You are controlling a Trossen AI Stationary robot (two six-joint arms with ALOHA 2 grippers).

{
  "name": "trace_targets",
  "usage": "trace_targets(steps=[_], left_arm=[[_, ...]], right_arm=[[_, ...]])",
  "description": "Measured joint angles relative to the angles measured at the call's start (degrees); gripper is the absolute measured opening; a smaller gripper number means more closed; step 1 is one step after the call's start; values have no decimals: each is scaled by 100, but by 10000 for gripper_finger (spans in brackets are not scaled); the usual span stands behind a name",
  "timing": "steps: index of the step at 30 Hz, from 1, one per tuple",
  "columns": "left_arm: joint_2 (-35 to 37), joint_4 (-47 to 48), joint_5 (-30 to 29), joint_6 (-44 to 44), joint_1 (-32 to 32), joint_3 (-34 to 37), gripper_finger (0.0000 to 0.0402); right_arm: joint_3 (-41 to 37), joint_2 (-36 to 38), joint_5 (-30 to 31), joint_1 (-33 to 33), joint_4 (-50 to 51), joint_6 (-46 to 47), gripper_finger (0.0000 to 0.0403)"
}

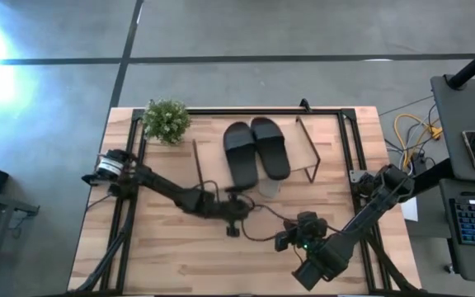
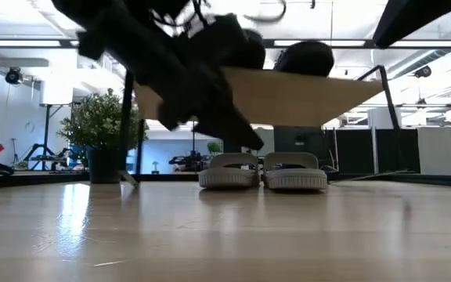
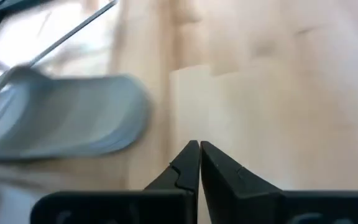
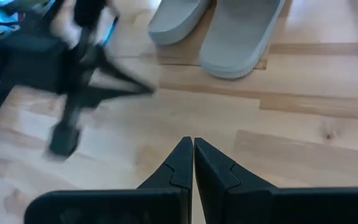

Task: Pick and place slides into the shelf
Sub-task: Adjust the shelf

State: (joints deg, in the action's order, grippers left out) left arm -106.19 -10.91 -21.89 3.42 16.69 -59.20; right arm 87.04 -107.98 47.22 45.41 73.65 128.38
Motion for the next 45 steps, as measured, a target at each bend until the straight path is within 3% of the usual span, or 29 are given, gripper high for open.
trace_targets(steps=[6,19,25,36,41,45], left_arm=[[127,90,-378,-3,487,-27,0],[39,-112,-363,-411,223,790,0],[-172,-136,940,-839,8,850,0],[-102,-138,2411,-1506,23,713,0],[-10,-233,2853,-1956,193,538,0],[167,-206,2713,-1945,476,416,0]], right_arm=[[-113,0,-114,-4,-7,0,9],[-116,0,-325,-4,-107,0,9],[-116,0,-336,-7,-107,0,9],[-124,0,-391,-7,-136,-44,9],[-126,0,-391,-7,-141,-65,9],[-126,0,-392,-15,-149,-86,9]])
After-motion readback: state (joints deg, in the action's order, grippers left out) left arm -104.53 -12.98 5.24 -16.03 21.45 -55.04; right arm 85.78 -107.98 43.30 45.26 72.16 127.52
